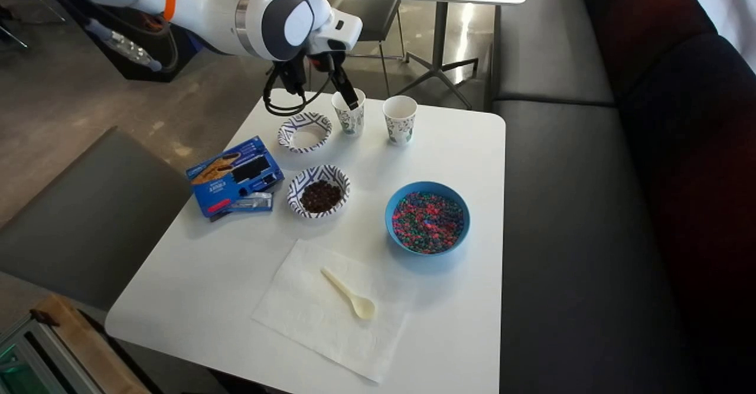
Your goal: Move the coffee cup to the right side of the table
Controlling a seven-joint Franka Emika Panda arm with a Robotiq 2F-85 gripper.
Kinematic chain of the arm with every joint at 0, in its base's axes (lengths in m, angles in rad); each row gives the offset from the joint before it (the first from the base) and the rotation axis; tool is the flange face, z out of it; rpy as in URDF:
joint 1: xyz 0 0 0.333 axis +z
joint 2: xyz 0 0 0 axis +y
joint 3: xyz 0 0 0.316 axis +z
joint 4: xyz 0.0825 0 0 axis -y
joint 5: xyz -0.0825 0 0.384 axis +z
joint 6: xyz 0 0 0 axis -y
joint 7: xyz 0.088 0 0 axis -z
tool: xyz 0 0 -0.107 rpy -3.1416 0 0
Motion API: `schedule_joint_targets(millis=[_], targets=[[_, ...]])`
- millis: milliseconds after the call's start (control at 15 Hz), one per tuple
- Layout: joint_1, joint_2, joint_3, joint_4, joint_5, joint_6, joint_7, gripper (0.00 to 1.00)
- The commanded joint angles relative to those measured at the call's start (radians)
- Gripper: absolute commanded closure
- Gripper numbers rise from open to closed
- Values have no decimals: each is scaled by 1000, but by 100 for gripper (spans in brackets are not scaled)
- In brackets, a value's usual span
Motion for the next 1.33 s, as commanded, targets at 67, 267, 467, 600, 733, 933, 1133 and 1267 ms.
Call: schedule_joint_targets(millis=[67,267,467,600,733,933,1133,1267], targets=[[20,-1,-23,0,29,0,-18,0],[11,15,-14,15,58,-16,-5,0],[4,40,-16,27,90,15,-6,0],[-7,57,-11,39,116,15,-14,0],[-16,80,-7,56,137,19,-21,0],[-27,128,-1,98,160,23,-31,0],[-28,174,1,148,171,22,-49,16],[-24,203,-3,178,172,41,-55,30]])
